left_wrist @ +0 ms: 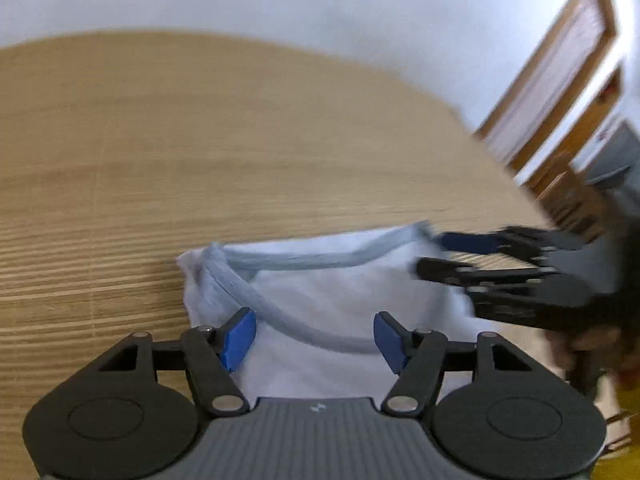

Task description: Fold clothes

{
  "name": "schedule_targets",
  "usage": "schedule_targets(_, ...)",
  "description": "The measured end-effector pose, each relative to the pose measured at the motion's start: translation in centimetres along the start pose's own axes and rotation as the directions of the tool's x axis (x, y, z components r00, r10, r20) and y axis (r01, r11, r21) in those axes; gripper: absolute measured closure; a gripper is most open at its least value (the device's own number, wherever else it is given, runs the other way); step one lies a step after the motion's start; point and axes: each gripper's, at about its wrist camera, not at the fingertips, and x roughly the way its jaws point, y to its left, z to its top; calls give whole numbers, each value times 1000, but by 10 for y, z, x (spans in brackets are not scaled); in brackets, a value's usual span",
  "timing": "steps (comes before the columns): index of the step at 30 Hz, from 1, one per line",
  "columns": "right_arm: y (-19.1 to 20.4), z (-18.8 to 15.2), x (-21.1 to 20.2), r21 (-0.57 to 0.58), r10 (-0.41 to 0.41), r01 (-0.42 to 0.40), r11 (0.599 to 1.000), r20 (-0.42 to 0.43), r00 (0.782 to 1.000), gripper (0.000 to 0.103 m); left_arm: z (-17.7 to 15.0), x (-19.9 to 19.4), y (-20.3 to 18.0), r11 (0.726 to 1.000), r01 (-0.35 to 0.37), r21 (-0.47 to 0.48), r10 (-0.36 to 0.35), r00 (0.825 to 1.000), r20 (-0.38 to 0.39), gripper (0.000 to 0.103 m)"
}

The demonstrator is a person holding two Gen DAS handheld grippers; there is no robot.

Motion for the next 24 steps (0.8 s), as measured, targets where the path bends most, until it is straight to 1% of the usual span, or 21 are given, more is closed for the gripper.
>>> schedule_targets(1,-5,-1,9,-3,-4,3,1000,-33,999,50,3,6,-1,1000,-13,19,13,1000,9,33)
schedule_targets(2,-9,-4,17,-2,4,-4,1000,-36,999,49,7,9,-4,999,-24,45,23,1000,17,32)
schedule_targets(3,-13,-6,24,0,12,-12,1000,-36,999,42,10,12,-7,996,-45,72,44,999,11,32)
schedule_targets(4,-19,-5,29,37,9,-7,999,-40,999,29,14,16,-11,992,-66,110,66,998,7,31)
schedule_targets(5,-25,-3,34,78,5,-1,997,-46,999,24,17,19,-15,985,-89,147,90,996,0,31)
schedule_targets(6,-29,-1,34,99,-6,10,995,-47,999,24,20,21,-18,981,-105,165,108,994,-13,32)
schedule_targets(8,-36,5,32,136,-29,35,990,-49,998,26,20,9,-18,982,-104,155,111,993,-41,35)
schedule_targets(9,-35,7,20,127,-35,38,991,-26,999,28,18,-1,-19,984,-97,148,103,994,-32,34)
schedule_targets(11,-31,10,-5,103,-46,43,994,29,999,28,13,-24,-25,985,-97,144,97,995,5,33)
schedule_targets(14,-23,-9,-13,88,-4,4,996,1,1000,28,-10,-44,-40,979,-115,171,114,993,15,32)
schedule_targets(16,-18,-21,-17,79,26,-24,997,-21,999,28,-28,-47,-48,971,-129,202,134,991,-11,31)
schedule_targets(19,-10,-41,-24,66,69,-66,996,-54,996,28,-50,-32,-54,962,-143,232,166,983,-80,31)
schedule_targets(20,-7,-47,-26,62,84,-80,995,-65,994,28,-54,-30,-53,961,-148,232,170,982,-78,29)
schedule_targets(21,-5,-54,-28,59,98,-94,994,-77,992,28,-57,-29,-52,960,-153,233,174,982,-75,27)
schedule_targets(22,-2,-60,-30,55,112,-108,993,-88,990,26,-56,-29,-50,960,-159,231,180,981,-74,23)
schedule_targets(24,-3,-56,-32,58,106,-101,993,-80,991,27,-52,-30,-49,963,-158,217,180,980,-88,23)
